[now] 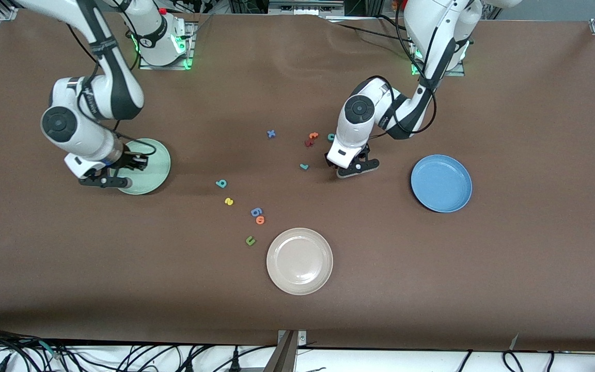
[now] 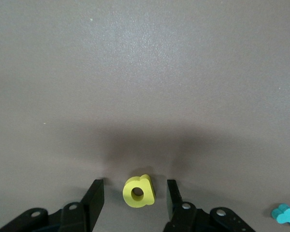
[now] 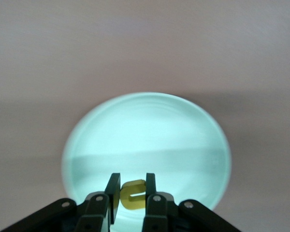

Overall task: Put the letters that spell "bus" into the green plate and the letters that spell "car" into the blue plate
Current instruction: 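Place the u on the green plate while the left gripper grasps yellow a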

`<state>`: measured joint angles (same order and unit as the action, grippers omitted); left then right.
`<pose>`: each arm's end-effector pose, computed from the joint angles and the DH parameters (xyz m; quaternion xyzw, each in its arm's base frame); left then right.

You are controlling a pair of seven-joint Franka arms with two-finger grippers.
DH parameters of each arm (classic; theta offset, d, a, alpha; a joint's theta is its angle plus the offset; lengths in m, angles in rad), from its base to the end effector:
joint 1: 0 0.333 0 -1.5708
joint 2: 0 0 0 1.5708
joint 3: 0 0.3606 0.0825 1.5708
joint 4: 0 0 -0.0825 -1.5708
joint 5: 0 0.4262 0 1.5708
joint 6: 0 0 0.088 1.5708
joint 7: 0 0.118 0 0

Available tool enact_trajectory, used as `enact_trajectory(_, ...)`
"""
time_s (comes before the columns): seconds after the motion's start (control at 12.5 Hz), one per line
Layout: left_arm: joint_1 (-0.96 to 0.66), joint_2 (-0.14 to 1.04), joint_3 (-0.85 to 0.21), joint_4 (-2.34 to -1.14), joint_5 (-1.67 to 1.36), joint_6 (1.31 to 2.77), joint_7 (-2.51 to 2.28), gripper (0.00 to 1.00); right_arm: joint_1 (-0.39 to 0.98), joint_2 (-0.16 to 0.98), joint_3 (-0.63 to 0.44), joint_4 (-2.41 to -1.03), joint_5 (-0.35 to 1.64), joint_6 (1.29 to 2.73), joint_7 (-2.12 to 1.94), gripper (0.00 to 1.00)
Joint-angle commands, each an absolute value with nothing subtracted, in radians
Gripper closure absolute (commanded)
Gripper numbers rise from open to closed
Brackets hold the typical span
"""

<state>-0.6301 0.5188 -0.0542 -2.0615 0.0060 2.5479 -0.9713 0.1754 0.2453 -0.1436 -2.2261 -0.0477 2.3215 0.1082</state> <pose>0.4893 -0.3991 0.1680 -0.9894 -0.1438 0.0194 0.0036 0.5664 0.0163 0.2517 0.9965 -0.0197 -0.0713 0.0388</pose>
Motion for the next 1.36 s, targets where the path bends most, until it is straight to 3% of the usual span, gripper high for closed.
enact_trajectory(0.0, -0.641, 0.531, -0.044, -2.04, 0.049, 2.53, -1.002, 0.44, 0.178, 0.304, -0.167, -2.223, -0.051, 2.333, 0.072, 1.0)
enact_trajectory(0.24, -0.641, 0.534, -0.044, -2.04, 0.049, 2.53, -1.002, 0.51, 0.17, 0.337, -0.169, -2.227, -0.051, 2.347, 0.069, 0.98)
enact_trajectory(0.32, -0.643, 0.534, -0.044, -2.039, 0.049, 2.528, -1.002, 0.53, 0.17, 0.337, -0.169, -2.227, -0.051, 2.347, 0.069, 0.84)
enact_trajectory(0.48, -0.643, 0.537, -0.044, -2.039, 0.049, 2.528, -1.002, 0.58, 0.17, 0.334, -0.169, -2.224, -0.051, 2.349, 0.069, 0.01)
enact_trajectory(0.72, -0.643, 0.538, -0.044, -2.039, 0.049, 2.528, -1.003, 0.63, 0.182, 0.278, -0.153, -2.22, -0.049, 2.333, 0.089, 0.0)
enact_trajectory(0.96, -0.643, 0.54, -0.046, -2.039, 0.049, 2.528, -1.003, 0.69, 0.184, 0.232, -0.052, -2.18, -0.043, 2.323, 0.197, 0.0)
enact_trajectory(1.28, -0.643, 0.545, -0.046, -2.039, 0.049, 2.528, -1.003, 0.74, 0.208, 0.271, 0.081, -2.14, -0.043, 2.345, 0.505, 0.01)
